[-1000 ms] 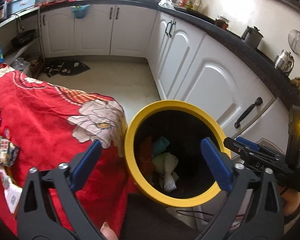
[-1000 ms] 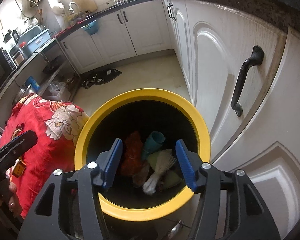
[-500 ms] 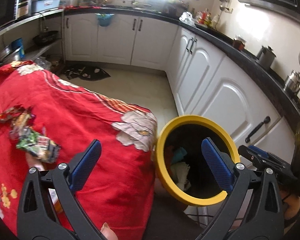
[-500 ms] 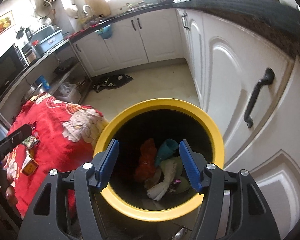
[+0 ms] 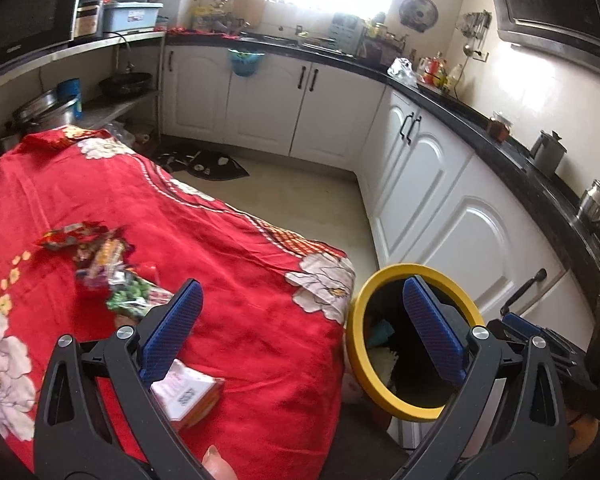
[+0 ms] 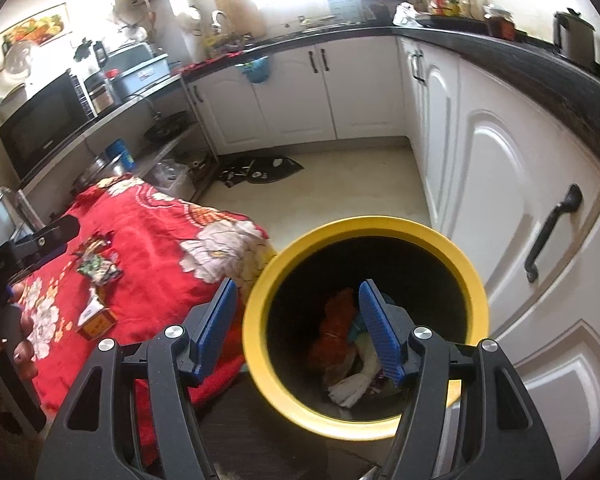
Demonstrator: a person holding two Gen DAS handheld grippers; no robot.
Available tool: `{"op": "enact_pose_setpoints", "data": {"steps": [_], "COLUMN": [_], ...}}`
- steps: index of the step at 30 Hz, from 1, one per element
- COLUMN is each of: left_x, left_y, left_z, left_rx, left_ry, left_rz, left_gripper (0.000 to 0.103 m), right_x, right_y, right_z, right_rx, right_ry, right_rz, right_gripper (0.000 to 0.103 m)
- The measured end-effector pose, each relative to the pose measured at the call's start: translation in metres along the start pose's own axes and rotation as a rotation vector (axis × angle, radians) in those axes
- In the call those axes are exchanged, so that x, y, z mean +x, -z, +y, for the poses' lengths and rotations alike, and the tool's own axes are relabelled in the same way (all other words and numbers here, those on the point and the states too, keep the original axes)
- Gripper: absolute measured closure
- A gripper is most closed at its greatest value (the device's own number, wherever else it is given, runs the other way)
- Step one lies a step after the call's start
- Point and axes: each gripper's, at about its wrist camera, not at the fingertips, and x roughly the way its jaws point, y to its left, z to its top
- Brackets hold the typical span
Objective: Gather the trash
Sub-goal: 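Move both open grippers back over the wrappers and snack bags on the bed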
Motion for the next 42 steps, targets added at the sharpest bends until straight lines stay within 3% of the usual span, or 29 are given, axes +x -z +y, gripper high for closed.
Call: {"op": "enact_pose_setpoints", "data": {"steps": [22, 42], "left_x": [-0.036, -0.051], "left_y": [0.0, 0.004], "left_z": [0.077, 0.16], "left_rx": [-0.114, -0.21], "left_ry": [-0.11, -0.244], "left_rz": [-0.061, -0.067], "left_gripper": [0.011, 0.011], "right_x": [0.007, 0.044], "right_y": [-0.001, -0.001], "right_z": [0.097, 0.182], "right_rx": [-0.178, -0.355], "right_ry": [-0.149, -0.261], "right_rz": [0.019, 0.064], "right_gripper": [0.042, 0.042]}}
